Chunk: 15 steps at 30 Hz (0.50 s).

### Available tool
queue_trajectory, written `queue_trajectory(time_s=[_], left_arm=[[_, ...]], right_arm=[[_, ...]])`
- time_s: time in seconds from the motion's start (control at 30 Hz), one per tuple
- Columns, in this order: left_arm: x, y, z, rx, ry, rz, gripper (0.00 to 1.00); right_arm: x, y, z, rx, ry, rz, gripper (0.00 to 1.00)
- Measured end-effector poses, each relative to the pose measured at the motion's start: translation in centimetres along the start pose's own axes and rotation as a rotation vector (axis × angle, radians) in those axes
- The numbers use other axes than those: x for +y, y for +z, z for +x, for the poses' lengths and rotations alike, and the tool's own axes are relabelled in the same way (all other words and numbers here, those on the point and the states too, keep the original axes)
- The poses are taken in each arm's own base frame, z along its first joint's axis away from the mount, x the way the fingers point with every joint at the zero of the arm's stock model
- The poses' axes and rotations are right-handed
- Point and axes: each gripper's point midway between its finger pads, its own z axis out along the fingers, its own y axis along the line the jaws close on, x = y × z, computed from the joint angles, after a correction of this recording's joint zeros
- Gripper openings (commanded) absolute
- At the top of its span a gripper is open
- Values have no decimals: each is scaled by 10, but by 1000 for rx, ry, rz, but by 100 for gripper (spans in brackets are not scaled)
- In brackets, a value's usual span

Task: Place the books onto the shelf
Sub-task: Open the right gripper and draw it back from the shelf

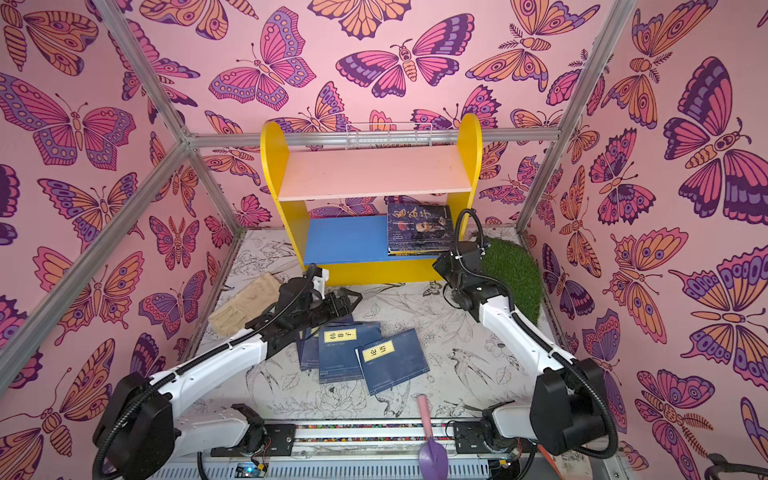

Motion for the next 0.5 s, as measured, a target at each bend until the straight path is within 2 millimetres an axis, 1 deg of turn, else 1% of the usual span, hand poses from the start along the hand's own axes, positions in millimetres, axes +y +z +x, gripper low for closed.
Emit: queue_trajectory(time_s=[0.13, 0.2, 0.3, 0.37, 0.5], left_arm=[[-12, 5, -7, -4, 21, 16, 90], [-14, 10, -9, 1, 30, 16, 90], [-17, 20, -11, 12, 49, 11, 89], [-23, 30, -17, 20, 73, 8, 89], [-47, 60, -49, -10, 150, 23, 89]], right_arm=[[-43, -18, -2, -24, 0, 74, 12], [-69, -27, -2, -34, 8, 126, 13], [-102, -37, 2, -36, 9, 192, 14], [-115, -42, 8, -27, 1, 217, 14], [-129, -45, 23, 21, -19, 239, 14]])
